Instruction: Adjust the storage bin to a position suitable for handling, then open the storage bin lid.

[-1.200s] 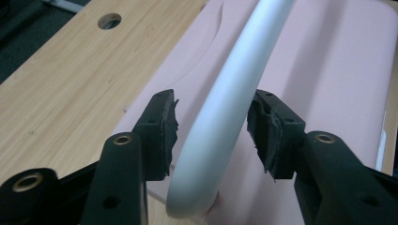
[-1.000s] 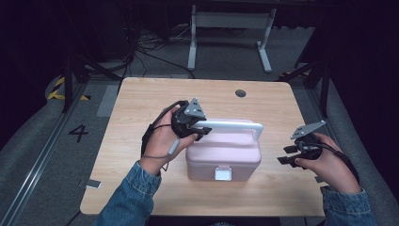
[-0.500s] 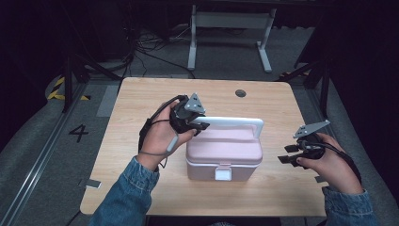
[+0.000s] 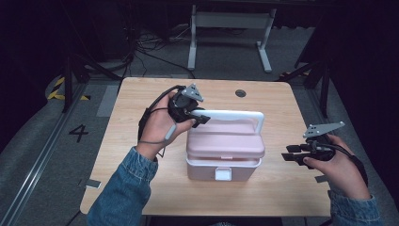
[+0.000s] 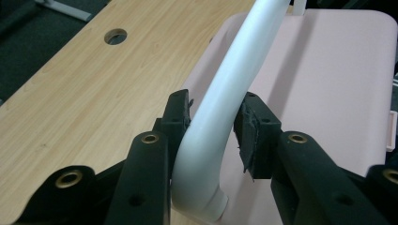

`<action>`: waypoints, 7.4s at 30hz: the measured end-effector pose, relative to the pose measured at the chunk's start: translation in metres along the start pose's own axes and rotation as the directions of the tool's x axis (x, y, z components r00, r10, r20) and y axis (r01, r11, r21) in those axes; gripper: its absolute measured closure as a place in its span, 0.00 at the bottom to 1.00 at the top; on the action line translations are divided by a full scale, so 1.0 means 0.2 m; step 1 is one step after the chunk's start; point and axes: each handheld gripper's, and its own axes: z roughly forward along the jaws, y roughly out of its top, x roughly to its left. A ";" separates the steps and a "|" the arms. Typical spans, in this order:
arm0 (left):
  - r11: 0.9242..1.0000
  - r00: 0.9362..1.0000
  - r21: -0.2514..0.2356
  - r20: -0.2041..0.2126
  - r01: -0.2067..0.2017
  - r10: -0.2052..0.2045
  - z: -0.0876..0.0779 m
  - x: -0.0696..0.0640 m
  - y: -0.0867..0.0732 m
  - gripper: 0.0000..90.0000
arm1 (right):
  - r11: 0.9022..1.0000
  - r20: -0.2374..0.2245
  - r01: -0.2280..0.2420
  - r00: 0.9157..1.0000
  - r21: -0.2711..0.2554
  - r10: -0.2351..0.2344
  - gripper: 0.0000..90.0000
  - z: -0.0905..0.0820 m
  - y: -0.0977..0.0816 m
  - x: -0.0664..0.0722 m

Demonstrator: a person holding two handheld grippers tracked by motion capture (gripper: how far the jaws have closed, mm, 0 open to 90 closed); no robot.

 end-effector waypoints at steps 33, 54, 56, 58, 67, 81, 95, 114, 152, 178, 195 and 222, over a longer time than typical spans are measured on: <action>0.989 0.990 -0.045 0.027 0.139 -0.138 0.02 0.16 0.05 0.74 | 0.946 -0.091 0.071 0.990 -0.317 -0.104 0.96 0.02 0.15 0.26; 0.990 0.980 -0.062 -0.145 0.129 -0.136 -0.17 0.07 -0.07 0.37 | 0.922 -0.082 0.072 0.990 -0.380 -0.111 0.99 0.05 0.21 0.25; 0.991 0.979 -0.060 -0.154 0.122 -0.130 -0.19 0.07 -0.09 0.37 | 0.921 -0.082 0.066 0.991 -0.384 -0.105 0.99 0.04 0.22 0.25; 0.992 0.979 -0.054 -0.166 0.111 -0.119 -0.21 0.05 -0.12 0.37 | 0.920 -0.082 0.063 0.991 -0.388 -0.102 0.99 0.04 0.22 0.24; 0.995 0.981 -0.045 -0.170 0.088 -0.095 -0.28 -0.02 -0.26 0.36 | 0.912 -0.071 0.057 0.993 -0.407 -0.094 0.99 0.03 0.24 0.24; 0.997 0.987 -0.075 -0.162 -0.004 -0.008 -0.17 -0.08 -0.29 0.39 | 0.889 -0.073 0.008 0.996 -0.458 -0.047 1.00 0.01 0.25 0.22; 0.988 0.973 -0.110 -0.215 -0.112 0.087 -0.10 -0.12 -0.18 0.58 | 0.879 -0.080 -0.014 0.996 -0.477 -0.027 1.00 0.01 0.25 0.22; 0.989 0.978 -0.115 -0.196 -0.096 0.072 -0.12 -0.02 -0.06 0.70 | 0.884 -0.038 -0.032 0.999 -0.467 0.016 0.96 -0.03 0.18 0.21; 0.977 0.984 -0.207 -0.152 0.057 -0.090 0.06 0.32 0.07 0.67 | 0.882 -0.005 -0.067 0.997 -0.466 0.073 0.93 -0.07 0.08 0.17; 0.965 0.967 -0.210 -0.164 0.159 -0.195 0.27 0.51 0.07 0.47 | 0.888 -0.018 -0.084 0.996 -0.453 0.085 0.90 -0.05 0.07 0.13; 0.954 0.954 -0.139 -0.107 0.265 -0.280 0.45 0.57 0.00 0.32 | 0.890 -0.025 -0.099 0.995 -0.445 0.099 0.88 -0.03 0.06 0.11; 0.884 0.885 0.071 -0.098 0.462 -0.455 0.62 0.63 -0.18 0.24 | 0.890 -0.043 -0.110 0.994 -0.443 0.102 0.82 -0.02 0.06 0.11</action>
